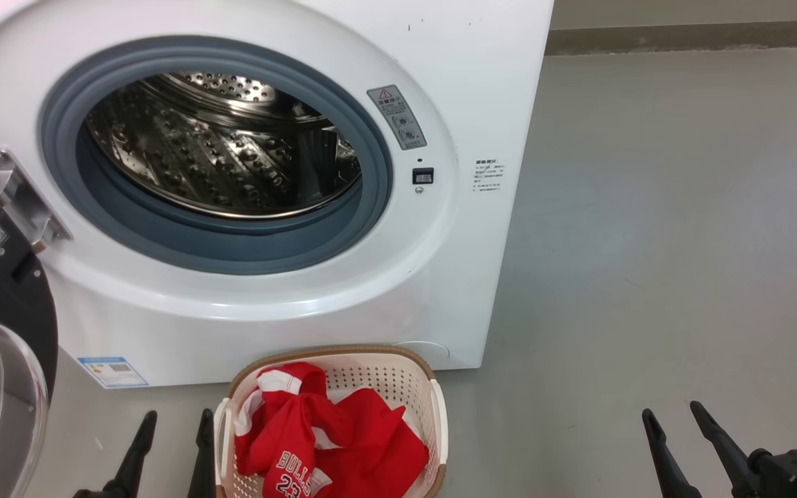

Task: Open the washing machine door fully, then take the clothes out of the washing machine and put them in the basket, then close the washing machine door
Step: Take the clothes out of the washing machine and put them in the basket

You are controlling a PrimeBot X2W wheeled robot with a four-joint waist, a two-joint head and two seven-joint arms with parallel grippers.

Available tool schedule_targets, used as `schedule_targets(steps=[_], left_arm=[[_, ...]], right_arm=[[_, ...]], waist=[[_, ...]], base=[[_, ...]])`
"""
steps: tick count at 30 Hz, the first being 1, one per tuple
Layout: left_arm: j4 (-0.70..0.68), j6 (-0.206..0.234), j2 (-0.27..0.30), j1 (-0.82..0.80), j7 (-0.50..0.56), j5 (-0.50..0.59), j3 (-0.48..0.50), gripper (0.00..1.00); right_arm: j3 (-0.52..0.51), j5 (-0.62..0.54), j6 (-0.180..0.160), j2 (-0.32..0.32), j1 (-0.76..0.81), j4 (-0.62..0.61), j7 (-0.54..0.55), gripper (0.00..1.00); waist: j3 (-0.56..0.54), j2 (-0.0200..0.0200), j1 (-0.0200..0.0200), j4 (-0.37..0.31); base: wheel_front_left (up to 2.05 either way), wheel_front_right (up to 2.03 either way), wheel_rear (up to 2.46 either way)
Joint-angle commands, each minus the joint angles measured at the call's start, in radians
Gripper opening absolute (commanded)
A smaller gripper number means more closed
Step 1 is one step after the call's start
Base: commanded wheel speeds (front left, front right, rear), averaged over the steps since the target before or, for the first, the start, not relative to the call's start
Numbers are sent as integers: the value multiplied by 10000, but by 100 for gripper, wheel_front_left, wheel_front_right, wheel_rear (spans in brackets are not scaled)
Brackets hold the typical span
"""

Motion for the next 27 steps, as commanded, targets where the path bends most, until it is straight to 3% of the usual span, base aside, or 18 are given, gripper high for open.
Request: schedule_targets(steps=[1,27], left_arm=[[-370,76,156,-43,-53,-40,279,100],[-786,297,156,184,-53,-161,96,100]], right_arm=[[127,148,62,-231,-60,-247,-65,100],[33,89,62,-254,-42,-330,-65,100]], waist=[[-3,0,0,-4],[15,0,0,-30]], base=[[0,0,0],[-1,1,0]])
